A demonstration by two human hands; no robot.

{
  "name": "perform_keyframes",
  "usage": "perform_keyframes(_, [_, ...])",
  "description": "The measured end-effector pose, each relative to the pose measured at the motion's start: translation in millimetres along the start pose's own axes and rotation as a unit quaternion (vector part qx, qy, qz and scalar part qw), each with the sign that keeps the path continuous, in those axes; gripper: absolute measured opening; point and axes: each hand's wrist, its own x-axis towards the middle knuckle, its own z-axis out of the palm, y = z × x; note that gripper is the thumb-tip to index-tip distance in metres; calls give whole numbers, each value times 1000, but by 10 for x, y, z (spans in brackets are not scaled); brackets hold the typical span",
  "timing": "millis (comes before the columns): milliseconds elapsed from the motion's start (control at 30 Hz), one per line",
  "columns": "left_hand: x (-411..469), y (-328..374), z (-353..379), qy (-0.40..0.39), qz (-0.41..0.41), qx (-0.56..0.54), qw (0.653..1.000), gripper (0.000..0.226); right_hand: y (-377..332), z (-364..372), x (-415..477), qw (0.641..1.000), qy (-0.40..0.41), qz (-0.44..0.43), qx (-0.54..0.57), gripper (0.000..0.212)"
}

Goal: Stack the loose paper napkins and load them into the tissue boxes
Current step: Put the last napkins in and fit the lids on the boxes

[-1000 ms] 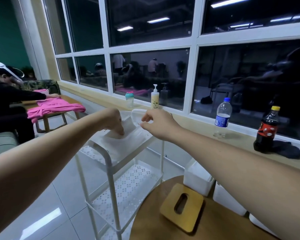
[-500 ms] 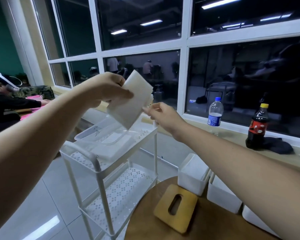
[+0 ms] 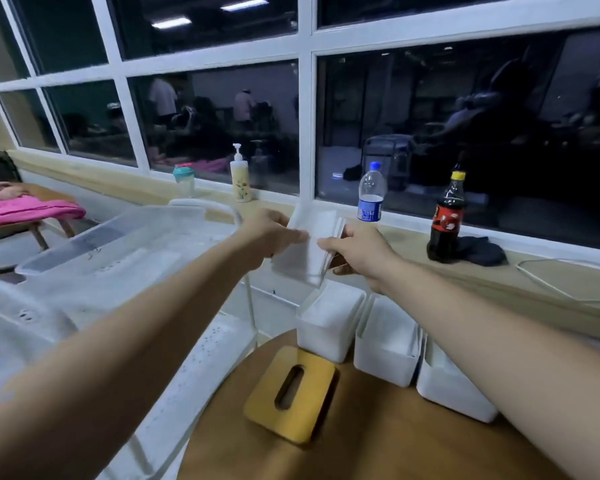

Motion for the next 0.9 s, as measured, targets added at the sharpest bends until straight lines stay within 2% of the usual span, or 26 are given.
perform_keyframes(133, [262,-371,626,-23,-25,7,999,29,598,-92,162,997,18,61,-49,13])
perform_keyframes(267, [446,-747,1031,-54,-46,23,997,34,1083,-140,289,987,60,95,-119,17])
perform_keyframes(367, [523,-900,1208,-46,-37,63,996,38,1321,-171,382,972,79,87,-202,35])
perform_keyframes(467, [631,-997,1328,-52,-12,120,991,44,1439,-184,437,955,81,75,-274,54])
perform_keyframes(567, [679,-1038,1392,-53,41,208,976,63,1524,-165,440,926,77,56,-366,71])
perform_keyframes(667, [659,-1023,1394,-29,113,247,962,78,1563,-168,433,894,79,-10,-442,79])
perform_keyframes(700, [649,-1009,1383,-33,138,267,953,76,1561,-177,437,889,71,-41,-450,75])
perform_keyframes(767, [624,-994,1351,-88,178,323,925,69,1533,-193,439,879,17,-84,-470,66])
perform_keyframes(833, [594,-1000,1321,-166,178,374,895,62,1505,-189,423,856,-56,-86,-506,63])
perform_keyframes(900, [563,-1022,1300,-208,166,403,876,58,1498,-169,392,826,-109,-73,-548,63])
